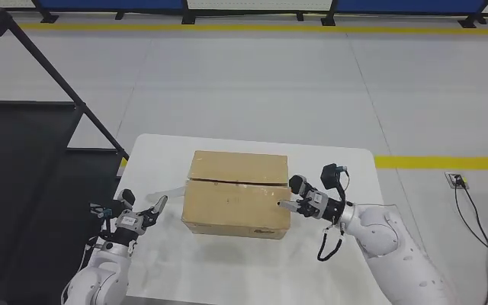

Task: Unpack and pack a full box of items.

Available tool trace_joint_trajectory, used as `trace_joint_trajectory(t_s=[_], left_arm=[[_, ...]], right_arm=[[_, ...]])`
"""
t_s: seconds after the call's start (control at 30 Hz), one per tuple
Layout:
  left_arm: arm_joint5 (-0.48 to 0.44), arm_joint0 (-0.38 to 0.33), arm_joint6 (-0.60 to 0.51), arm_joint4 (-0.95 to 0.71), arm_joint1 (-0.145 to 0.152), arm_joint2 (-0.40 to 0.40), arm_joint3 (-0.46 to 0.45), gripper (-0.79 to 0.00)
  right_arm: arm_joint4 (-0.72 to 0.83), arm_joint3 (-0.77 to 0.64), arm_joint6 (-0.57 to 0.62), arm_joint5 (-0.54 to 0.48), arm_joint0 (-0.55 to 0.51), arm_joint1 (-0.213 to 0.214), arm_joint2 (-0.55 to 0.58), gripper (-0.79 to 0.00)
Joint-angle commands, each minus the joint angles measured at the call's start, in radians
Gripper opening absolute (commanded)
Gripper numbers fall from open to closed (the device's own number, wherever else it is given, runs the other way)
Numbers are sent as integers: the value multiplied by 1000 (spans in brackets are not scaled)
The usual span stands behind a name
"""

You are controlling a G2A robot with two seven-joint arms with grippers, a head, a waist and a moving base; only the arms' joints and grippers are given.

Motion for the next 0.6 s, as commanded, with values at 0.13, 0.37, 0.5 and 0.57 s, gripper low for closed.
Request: trace_joint_trajectory(t_s=[0.13,0.37,0.5,0.57], left_arm=[[16,0,8,1,-3,10,3,0],[28,0,13,5,-7,21,-2,0],[29,2,17,8,-8,22,-16,0],[28,4,19,6,-8,21,-26,0]], right_arm=[[154,29,99,-73,23,6,-21,0],[334,0,225,-160,10,28,-16,0],[407,-61,303,-187,-15,48,-7,0],[415,-103,316,-187,-36,59,-1,0]])
